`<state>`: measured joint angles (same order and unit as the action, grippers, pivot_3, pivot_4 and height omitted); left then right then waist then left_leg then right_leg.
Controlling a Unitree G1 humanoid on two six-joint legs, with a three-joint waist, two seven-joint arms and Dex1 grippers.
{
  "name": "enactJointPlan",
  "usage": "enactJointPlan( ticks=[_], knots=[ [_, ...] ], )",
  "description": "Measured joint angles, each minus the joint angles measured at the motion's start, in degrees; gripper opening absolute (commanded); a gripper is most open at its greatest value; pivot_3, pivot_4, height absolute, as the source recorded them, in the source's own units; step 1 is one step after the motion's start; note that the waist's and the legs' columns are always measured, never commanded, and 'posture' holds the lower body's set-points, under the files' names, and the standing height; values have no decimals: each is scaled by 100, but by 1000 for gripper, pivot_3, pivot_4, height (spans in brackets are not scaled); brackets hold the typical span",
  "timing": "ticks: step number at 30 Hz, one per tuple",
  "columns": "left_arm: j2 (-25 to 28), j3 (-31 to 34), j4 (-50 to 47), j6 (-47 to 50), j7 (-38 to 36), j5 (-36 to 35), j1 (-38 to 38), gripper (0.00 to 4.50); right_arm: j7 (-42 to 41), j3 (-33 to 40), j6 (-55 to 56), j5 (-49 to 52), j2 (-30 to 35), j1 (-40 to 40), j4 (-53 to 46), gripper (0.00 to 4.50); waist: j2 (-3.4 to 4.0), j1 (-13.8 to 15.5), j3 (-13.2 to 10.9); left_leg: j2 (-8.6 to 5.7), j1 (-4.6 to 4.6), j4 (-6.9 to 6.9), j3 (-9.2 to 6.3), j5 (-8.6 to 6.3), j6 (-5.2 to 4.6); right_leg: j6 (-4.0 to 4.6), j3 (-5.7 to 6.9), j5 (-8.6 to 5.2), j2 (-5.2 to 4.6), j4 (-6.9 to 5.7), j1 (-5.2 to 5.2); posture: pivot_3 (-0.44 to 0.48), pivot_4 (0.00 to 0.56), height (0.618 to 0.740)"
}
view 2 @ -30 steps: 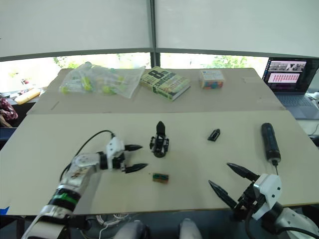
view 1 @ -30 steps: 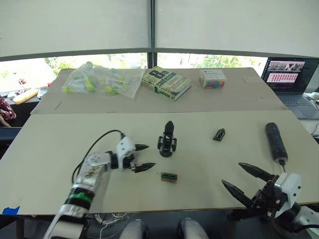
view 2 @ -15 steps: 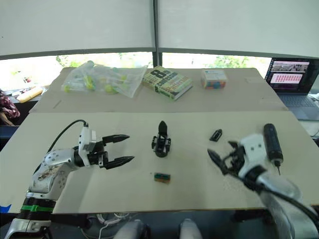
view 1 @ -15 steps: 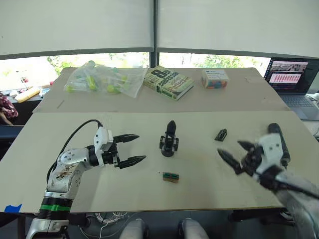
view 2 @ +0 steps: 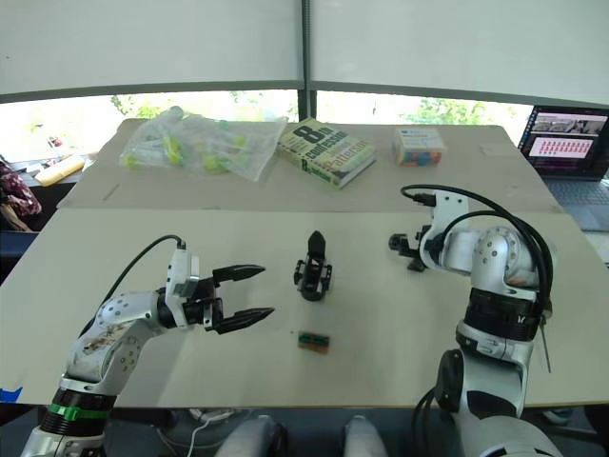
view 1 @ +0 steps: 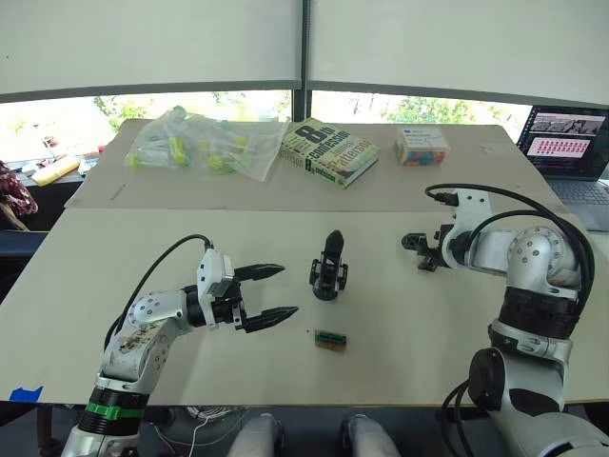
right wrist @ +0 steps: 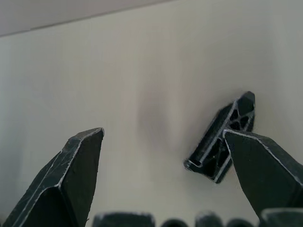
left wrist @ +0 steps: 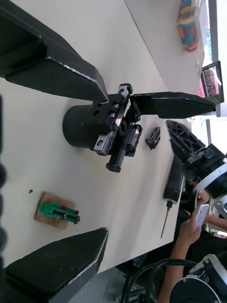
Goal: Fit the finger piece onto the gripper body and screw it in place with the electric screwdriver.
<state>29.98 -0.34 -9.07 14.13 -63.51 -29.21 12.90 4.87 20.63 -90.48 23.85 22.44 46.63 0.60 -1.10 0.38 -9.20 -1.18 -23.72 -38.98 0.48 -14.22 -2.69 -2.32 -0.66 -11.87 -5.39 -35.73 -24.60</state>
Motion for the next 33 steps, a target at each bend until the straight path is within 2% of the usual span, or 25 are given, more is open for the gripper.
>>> enactJointPlan(
  ticks=[3,9,33],
  knots=[
    [-7,0,-68,-12,37,-1,-63,4435,4,-221,-133,-227,48,-1,226,4500,0,-66,0,2,9,-1,2,7,-3,-1,-1,0,4,-2,1,0,150,740],
    [-44,-1,-144,-36,114,-1,-165,4435,-9,-40,-119,-538,-296,-4,320,4500,0,-159,0,13,36,2,4,7,-4,-1,-7,-1,19,-3,12,0,150,740],
    [-29,14,-401,-53,219,-9,-491,4435,34,3,856,-1301,-844,173,1021,4500,0,-180,0,13,66,1,6,9,-1,0,-12,-1,18,-4,33,0,150,740]
  ],
)
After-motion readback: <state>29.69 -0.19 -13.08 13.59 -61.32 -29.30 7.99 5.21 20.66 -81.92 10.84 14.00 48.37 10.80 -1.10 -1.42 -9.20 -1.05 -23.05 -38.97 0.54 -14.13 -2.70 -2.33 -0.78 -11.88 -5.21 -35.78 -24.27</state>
